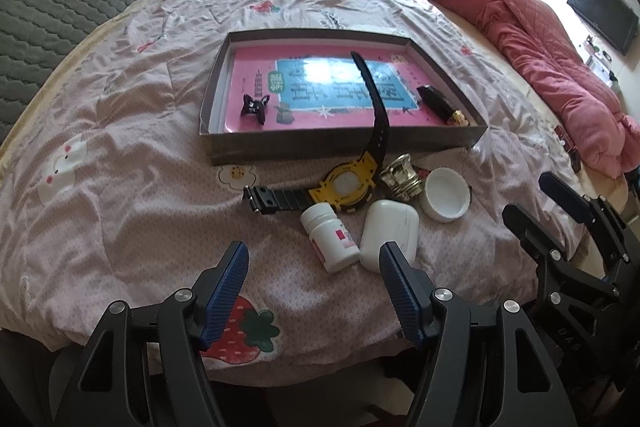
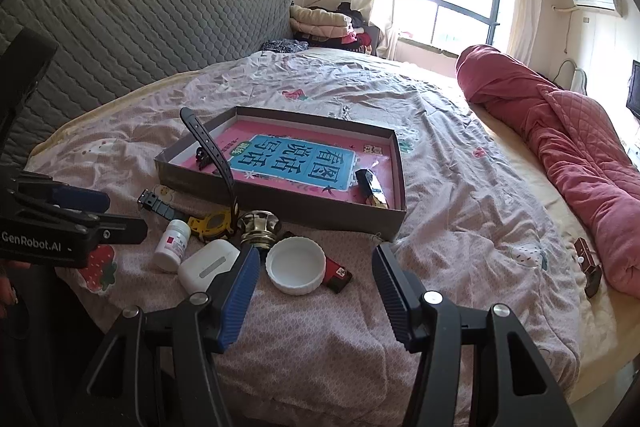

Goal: Organize rigid objects
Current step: 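Withdraw both open tools from the box back toward the remaining objects, then lower the left tool onto the white pill bottle and close while the right tool reaches the white lid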

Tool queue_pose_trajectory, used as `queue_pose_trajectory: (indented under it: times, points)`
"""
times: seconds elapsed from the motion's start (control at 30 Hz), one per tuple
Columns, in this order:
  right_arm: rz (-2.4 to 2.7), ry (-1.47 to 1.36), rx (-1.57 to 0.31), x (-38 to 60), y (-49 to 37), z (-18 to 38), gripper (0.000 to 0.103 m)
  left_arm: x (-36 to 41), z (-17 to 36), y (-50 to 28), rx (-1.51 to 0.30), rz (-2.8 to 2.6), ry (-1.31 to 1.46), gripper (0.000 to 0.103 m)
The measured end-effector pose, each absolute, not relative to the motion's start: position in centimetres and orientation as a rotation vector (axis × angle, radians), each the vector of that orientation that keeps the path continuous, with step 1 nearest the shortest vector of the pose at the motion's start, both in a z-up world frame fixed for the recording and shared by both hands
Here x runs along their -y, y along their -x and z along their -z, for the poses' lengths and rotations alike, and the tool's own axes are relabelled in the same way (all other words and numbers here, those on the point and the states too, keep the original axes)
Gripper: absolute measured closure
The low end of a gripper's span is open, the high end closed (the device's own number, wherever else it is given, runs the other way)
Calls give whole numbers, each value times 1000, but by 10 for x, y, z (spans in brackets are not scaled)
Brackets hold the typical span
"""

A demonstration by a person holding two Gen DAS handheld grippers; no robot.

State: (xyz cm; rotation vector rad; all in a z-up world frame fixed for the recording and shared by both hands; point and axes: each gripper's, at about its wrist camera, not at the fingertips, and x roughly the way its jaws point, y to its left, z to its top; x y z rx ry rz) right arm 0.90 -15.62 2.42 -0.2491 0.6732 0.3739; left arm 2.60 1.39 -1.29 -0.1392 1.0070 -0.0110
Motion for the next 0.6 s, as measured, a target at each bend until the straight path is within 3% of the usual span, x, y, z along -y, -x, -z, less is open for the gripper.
queue_pose_trajectory:
  times: [0.6]
  points:
    - [-388, 260, -701, 153, -13, -15, 45, -15, 36, -34, -1079, -31, 201, 33]
